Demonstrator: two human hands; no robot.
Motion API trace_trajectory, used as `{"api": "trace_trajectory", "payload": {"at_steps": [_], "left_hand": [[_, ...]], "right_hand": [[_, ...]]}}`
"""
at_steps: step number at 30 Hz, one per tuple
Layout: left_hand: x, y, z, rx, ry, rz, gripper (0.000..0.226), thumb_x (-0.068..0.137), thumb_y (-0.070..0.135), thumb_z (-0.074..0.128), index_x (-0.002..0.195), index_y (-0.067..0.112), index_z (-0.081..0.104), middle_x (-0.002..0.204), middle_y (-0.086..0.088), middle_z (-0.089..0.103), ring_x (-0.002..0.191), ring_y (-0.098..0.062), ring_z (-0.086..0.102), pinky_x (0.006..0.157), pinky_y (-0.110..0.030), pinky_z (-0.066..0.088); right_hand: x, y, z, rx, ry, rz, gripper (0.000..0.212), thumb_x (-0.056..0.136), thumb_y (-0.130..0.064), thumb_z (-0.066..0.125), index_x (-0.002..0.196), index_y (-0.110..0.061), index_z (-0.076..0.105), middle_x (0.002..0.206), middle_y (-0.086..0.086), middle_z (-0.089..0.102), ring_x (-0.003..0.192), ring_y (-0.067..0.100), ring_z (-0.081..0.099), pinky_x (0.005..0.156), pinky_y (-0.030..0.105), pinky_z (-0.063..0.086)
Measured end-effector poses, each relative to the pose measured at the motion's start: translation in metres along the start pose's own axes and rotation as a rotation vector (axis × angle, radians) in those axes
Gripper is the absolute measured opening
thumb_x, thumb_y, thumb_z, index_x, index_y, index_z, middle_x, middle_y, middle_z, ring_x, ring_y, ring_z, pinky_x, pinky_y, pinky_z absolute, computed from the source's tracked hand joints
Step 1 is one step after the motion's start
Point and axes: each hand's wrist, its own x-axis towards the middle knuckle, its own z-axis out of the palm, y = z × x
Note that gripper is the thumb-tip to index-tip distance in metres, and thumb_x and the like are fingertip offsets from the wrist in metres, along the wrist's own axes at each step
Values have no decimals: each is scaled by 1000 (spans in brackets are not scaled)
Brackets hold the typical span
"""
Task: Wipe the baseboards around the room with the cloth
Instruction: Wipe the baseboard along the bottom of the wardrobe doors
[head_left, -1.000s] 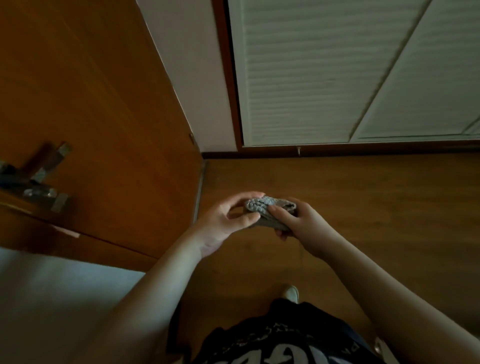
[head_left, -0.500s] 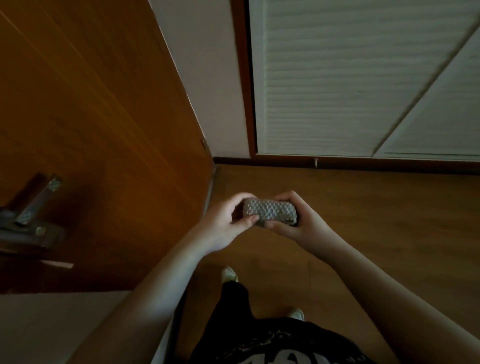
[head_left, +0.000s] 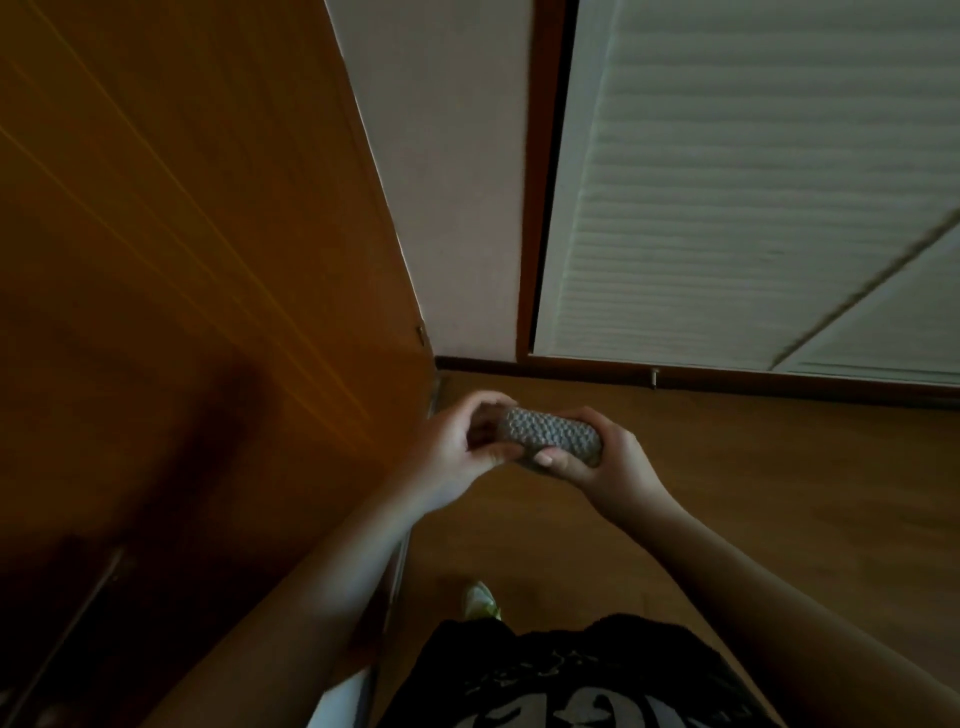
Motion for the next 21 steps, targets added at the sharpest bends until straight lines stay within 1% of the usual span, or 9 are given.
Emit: {"api": "trace_trajectory", "payload": {"at_steps": [2,5,8,12,14,16,17,19,21], "left_hand": [[19,-3,-6,-54,-4,-41,35,88,22,71,114,39,55,114,18,63,106,7,60,90,-16,50],[46,-4,-12,-58,-24,-47,30,91,21,68,116,34,57,109,21,63,100,15,58,83,-7,47],[73,-7,-12,-58,-22,-48,30,92,19,66,117,31,56,110,19,61,98,20,56,79,-3,44],[114,-11,-14,-24,-1,-72,33,91,16,66,114,37,55,113,19,60,101,19,53,80,-1,42],[138,-11,-16,26,18,-60,32,91,16,67,116,33,56,113,20,59,103,20,51,80,0,41],[163,-9,-17,33,48,-92,32,92,16,66,118,31,55,110,24,55,99,26,48,78,2,39],[174,-8,-17,27,64,-113,32,92,17,65,118,32,54,109,26,53,97,27,48,76,3,38],[199,-6,-20,16,75,-147,32,92,20,66,116,37,52,107,30,52,93,23,49,73,3,39],[221,-7,-26,14,68,-165,34,92,20,66,116,39,51,107,30,51,93,26,49,72,4,39]], "right_hand": [[14,-2,2,-1,54,2,49,68,-52,77,107,-29,57,98,-8,67,87,-4,65,70,18,56],[36,-3,-2,-6,98,-6,42,69,-47,76,100,-30,56,92,-9,65,83,-7,64,64,13,52],[63,0,-13,-27,85,-8,39,70,-47,74,100,-30,56,88,-11,65,79,-9,64,61,10,49],[105,15,-31,-29,41,-7,45,70,-50,73,106,-29,57,91,-13,66,84,-8,65,65,11,51],[128,24,-38,-3,37,-18,48,70,-50,73,110,-27,59,93,-15,66,87,-8,64,68,11,52],[154,31,-46,25,31,-19,51,71,-48,74,113,-23,62,95,-16,66,89,-9,64,70,9,51],[166,34,-51,32,30,-19,51,72,-47,74,114,-21,62,95,-17,66,89,-10,64,70,8,50],[194,39,-61,45,7,-19,48,72,-46,73,112,-24,61,95,-19,65,88,-13,62,70,6,48],[220,41,-69,49,-39,-20,46,73,-45,73,112,-29,57,97,-20,63,90,-15,60,72,5,48]]}}
